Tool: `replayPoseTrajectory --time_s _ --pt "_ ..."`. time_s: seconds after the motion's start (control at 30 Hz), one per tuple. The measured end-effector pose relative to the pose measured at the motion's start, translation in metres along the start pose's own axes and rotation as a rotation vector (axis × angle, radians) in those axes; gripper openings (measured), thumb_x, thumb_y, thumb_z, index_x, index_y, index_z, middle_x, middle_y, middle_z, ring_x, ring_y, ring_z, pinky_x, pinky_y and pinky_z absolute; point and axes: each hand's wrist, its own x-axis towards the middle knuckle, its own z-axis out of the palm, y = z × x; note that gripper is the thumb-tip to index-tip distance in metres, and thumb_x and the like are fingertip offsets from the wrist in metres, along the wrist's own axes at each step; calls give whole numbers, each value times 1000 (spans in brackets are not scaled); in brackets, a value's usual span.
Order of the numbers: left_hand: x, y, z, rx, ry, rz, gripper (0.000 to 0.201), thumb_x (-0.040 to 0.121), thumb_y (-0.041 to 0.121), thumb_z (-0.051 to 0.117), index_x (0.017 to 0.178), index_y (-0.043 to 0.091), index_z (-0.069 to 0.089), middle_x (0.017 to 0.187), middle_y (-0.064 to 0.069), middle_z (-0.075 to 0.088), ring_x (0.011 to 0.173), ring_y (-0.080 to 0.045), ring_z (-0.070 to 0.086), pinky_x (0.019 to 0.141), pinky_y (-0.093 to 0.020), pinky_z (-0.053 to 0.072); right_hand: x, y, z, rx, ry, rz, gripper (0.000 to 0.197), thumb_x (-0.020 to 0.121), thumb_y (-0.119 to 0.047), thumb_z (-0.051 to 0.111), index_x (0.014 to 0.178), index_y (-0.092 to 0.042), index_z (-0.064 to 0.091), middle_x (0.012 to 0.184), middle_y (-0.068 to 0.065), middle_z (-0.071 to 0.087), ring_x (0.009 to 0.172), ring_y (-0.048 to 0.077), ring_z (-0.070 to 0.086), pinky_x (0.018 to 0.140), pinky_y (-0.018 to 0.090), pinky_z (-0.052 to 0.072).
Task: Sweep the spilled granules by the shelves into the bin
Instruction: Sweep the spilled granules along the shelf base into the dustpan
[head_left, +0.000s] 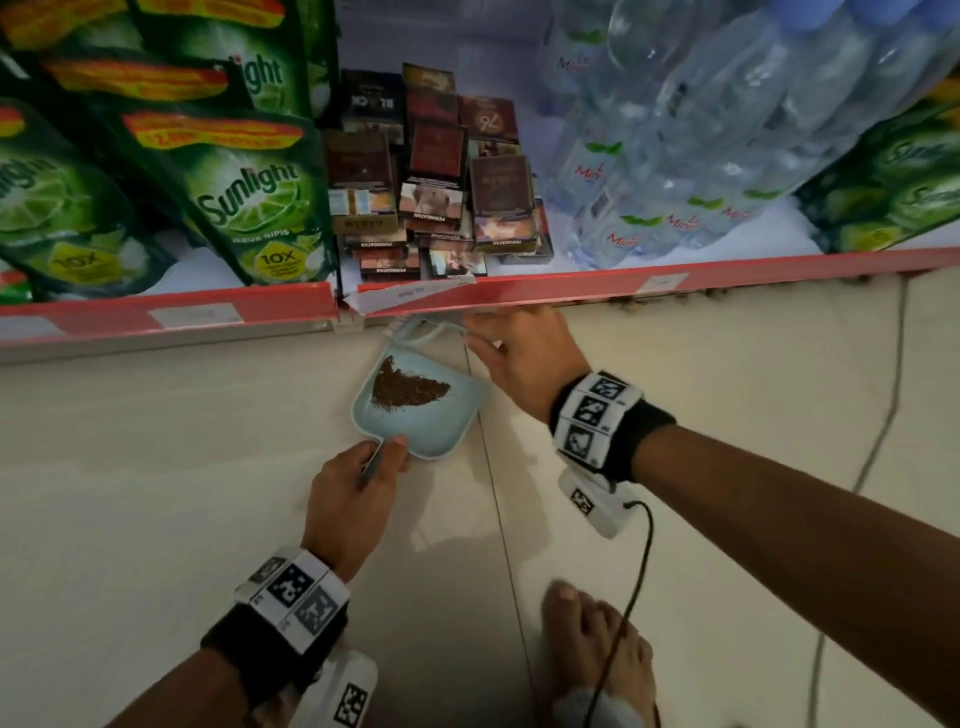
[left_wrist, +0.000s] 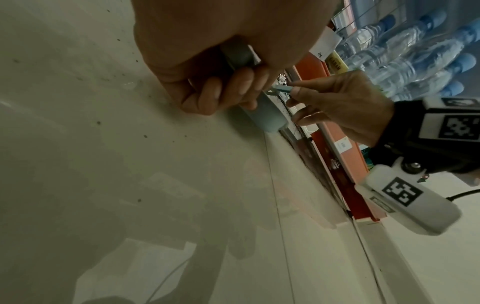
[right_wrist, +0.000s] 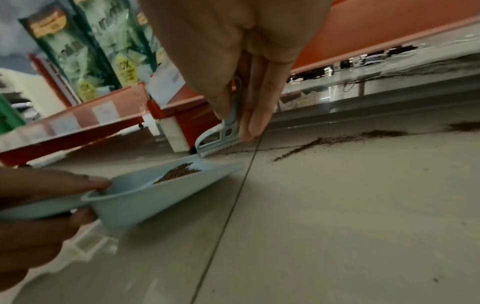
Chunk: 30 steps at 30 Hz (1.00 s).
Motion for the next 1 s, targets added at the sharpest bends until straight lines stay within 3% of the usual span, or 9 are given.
replayPoseTrajectory --time_s 0.17,0.33,0.43,0.6,0.7,0.77,0.83,0.9,1.0 --pt "-8 -4 9 -29 29 -20 35 94 39 58 66 20 67 44 17 56 50 -8 50 59 -29 41 -15 28 -24 -322 -187 48 29 96 -28 43 109 -18 68 108 12 69 101 34 62 82 41 51" --pt "-19 -6 16 -21 69 -21 36 94 41 58 64 22 66 44 18 57 42 2 48 52 -26 38 -30 55 -61 -280 -75 -120 27 95 -28 50 99 -15 73 96 11 75 90 36 67 75 42 52" --pt "-22 -4 17 34 129 -26 36 94 43 57 65 24 67 48 21 59 46 2 52 52 -24 38 -15 42 -54 -154 -54 -216 27 95 -27 54 109 -16 74 103 10 75 93 33 69 79 42 54" --pt "-35 -3 12 76 167 -51 35 95 39 56 64 24 66 46 19 59 48 -2 52 55 -27 41 9 22 -21 -73 -133 -205 35 99 -27 46 130 -26 63 106 8 73 94 30 65 83 40 51" --pt "-44 -4 11 49 154 -87 35 94 39 57 64 23 66 44 18 57 49 -8 50 57 -29 40 3 30 -26 -218 -210 -182 30 98 -28 39 107 -22 67 102 9 71 94 32 65 80 40 52" --pt "-48 -6 11 10 153 -105 34 94 40 58 65 22 66 43 16 56 45 -4 49 54 -29 40 -8 43 -36 -334 -251 -212 32 96 -30 38 100 -20 68 99 8 72 93 31 65 80 40 51" --pt "-49 -8 13 -24 165 -111 34 94 39 58 66 21 66 44 14 57 42 -1 50 53 -27 40 -16 53 -47 -328 -215 -248 32 94 -30 41 97 -18 71 93 8 74 86 32 67 75 40 52" --pt "-48 -10 15 -40 184 -126 35 94 40 57 67 19 66 46 12 59 43 0 51 52 -25 42 -16 52 -48 -177 -77 -278 28 92 -27 49 94 -16 75 90 8 76 82 33 69 72 41 54" --pt "-49 -12 16 -54 199 -130 35 94 40 57 68 19 66 46 13 58 44 0 50 52 -25 42 -7 26 -27 28 57 -257 25 91 -22 60 111 -21 75 101 7 77 88 31 71 82 42 56"
